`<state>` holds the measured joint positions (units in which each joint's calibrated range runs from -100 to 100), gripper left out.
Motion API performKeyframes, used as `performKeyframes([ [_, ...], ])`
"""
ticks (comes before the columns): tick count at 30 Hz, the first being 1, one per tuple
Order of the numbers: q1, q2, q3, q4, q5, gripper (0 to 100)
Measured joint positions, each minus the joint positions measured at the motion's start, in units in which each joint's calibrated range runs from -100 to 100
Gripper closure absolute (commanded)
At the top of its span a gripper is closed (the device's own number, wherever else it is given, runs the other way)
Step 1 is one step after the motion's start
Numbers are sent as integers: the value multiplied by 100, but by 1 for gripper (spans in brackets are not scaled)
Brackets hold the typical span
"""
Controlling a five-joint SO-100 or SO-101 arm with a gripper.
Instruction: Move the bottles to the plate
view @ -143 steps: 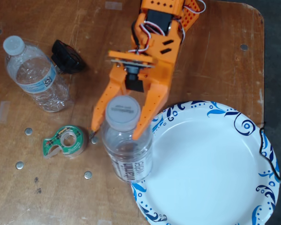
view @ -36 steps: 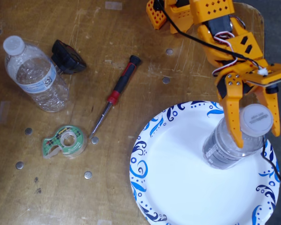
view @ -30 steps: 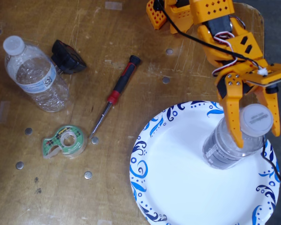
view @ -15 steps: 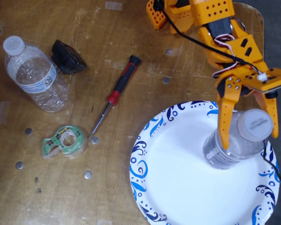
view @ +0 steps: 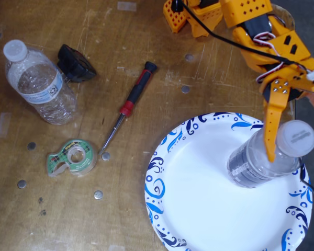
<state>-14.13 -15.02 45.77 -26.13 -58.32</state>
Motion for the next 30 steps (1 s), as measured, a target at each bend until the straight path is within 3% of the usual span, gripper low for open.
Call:
performKeyframes([
  [23, 1194, -428, -1079, -434, -5, 60],
  [30, 1632, -2055, -198, 706, 0, 60],
])
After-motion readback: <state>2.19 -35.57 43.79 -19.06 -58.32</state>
